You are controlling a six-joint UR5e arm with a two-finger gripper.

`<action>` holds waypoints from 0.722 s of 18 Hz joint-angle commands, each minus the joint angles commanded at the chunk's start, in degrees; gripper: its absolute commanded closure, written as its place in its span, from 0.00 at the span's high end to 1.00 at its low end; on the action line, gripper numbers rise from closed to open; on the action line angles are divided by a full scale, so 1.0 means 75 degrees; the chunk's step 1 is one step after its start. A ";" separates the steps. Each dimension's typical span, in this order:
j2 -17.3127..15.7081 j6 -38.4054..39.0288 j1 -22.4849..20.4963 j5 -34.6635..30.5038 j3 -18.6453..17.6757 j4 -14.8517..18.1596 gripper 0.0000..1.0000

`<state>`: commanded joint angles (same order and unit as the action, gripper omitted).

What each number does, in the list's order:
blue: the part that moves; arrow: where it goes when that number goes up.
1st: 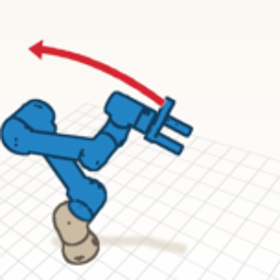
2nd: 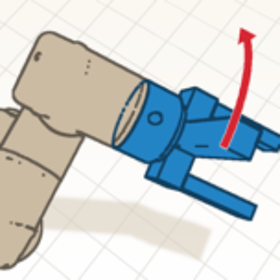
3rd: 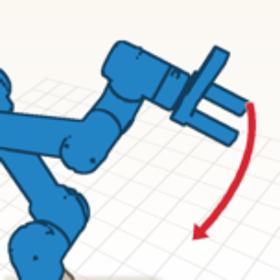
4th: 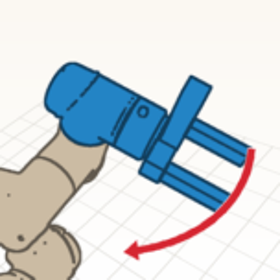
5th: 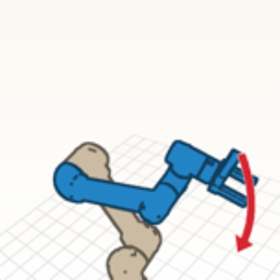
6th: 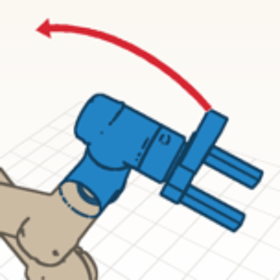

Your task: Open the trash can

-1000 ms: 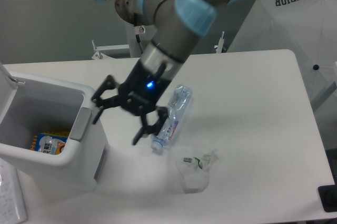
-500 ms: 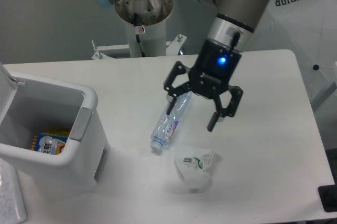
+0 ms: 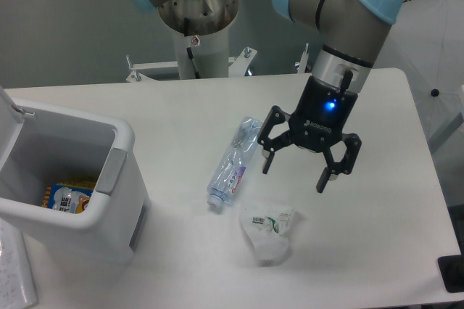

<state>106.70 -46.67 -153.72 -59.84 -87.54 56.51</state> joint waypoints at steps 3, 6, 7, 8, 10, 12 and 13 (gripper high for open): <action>0.0210 -0.0291 0.0245 -0.1356 0.0011 -0.0011 1.00; 0.0375 -0.0820 0.0480 -0.2215 0.0059 0.0000 1.00; 0.0387 -0.0879 0.0481 -0.2310 0.0024 0.0012 1.00; 0.0433 -0.0914 0.0481 -0.2462 0.0024 0.0012 1.00; 0.0492 -0.1066 0.0539 -0.2883 0.0175 0.0082 1.00; 0.0586 -0.1265 0.0539 -0.3037 0.0374 0.0222 1.00; 0.0609 -0.1463 0.0551 -0.3072 0.0491 0.0466 1.00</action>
<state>111.27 -57.64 -149.59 -82.88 -83.86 60.01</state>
